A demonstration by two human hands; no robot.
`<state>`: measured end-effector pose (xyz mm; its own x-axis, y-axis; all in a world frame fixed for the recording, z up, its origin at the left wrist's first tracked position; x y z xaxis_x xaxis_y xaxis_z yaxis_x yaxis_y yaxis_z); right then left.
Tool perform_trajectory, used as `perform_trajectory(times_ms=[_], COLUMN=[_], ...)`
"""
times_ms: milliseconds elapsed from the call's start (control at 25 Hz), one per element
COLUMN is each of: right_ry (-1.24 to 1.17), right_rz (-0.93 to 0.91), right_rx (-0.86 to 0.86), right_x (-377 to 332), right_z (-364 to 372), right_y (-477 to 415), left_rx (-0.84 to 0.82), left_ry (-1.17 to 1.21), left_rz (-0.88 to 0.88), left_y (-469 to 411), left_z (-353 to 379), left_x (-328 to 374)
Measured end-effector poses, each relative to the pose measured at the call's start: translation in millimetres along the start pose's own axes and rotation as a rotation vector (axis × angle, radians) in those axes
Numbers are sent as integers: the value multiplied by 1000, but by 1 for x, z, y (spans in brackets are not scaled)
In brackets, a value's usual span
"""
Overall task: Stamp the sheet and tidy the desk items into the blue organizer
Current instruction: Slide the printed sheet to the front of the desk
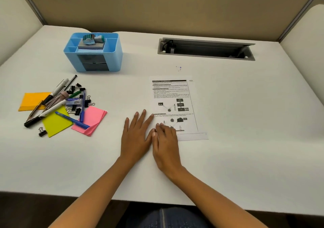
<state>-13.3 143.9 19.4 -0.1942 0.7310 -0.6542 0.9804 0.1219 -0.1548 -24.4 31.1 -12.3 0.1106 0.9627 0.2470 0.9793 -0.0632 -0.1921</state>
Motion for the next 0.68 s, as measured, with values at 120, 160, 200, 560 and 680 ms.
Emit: perform_trajectory(times_ms=[120,160,200,560,680], right_ry=[-90,-57,1,386,389], right_rz=[48,66,87,7,32], right_rx=[70,105,137,62,84], right_x=[21,34,48,48,45], right_z=[-18,-24,-30,-2,3], right_y=[-7,-11,-15,-36,-36], left_rx=[11,20,30,28,27], left_ry=[-46,-53,-57,-40,-5], left_rz=[-48,-68,-88,-22,4], left_y=[5,8,11,12,9], left_z=[-2,-4,-6,-22,-23], left_x=[-11,-17,-25,-81,-81])
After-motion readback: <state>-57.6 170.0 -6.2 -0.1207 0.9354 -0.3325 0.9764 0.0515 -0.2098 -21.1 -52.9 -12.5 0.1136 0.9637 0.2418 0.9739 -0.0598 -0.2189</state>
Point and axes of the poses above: each hand's wrist, its own y-axis away from the middle knuckle, its own z-axis out of the palm, x = y × z, the point moved 10 cm from there along -y, towards the middle knuckle, and after that the axes turned 9 degrees about z, right-handed, at the moved point
